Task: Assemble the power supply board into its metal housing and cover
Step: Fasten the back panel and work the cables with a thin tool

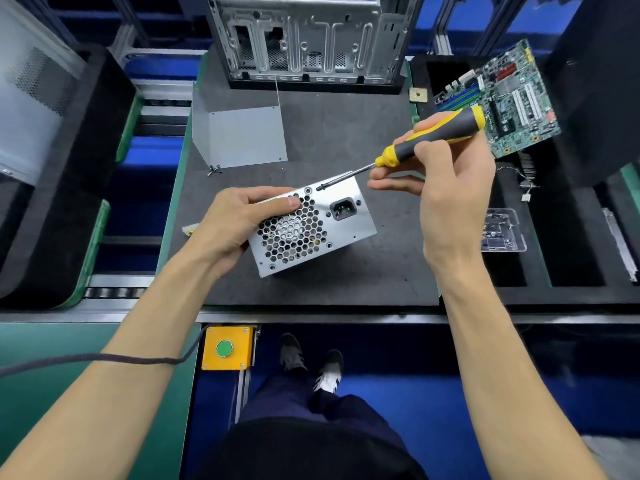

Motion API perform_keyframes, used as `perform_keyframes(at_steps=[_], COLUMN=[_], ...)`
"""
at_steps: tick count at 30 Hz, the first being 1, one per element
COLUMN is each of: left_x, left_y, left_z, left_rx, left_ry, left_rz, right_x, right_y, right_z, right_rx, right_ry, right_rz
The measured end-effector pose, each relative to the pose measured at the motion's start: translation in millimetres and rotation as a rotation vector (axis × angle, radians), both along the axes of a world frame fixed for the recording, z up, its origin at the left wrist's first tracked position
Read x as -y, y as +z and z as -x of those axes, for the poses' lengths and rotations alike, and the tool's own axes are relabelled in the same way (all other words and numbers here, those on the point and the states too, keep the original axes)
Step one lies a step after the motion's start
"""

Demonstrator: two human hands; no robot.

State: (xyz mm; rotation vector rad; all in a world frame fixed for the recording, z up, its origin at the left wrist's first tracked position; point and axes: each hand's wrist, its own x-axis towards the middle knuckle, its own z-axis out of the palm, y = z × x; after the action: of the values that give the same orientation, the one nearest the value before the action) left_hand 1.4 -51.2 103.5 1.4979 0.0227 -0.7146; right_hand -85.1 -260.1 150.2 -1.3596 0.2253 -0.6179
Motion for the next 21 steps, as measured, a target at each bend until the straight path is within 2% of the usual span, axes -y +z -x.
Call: perform_keyframes(at_steps=[8, 21], left_x=[-1, -3], left_y=[-1, -5], left_z=[-2, -4], left_rx=[-0.019, -0.001], left_ry=[-0.021, -0.037], left_rz=[0.011, 0.044], right_x=[-8, -12], right_y=[1, -4], right_z=[-5, -13], right_rx=[-0.008, -0.001], right_ry=[0.024, 0.089], right_rz=[0.052, 0.267])
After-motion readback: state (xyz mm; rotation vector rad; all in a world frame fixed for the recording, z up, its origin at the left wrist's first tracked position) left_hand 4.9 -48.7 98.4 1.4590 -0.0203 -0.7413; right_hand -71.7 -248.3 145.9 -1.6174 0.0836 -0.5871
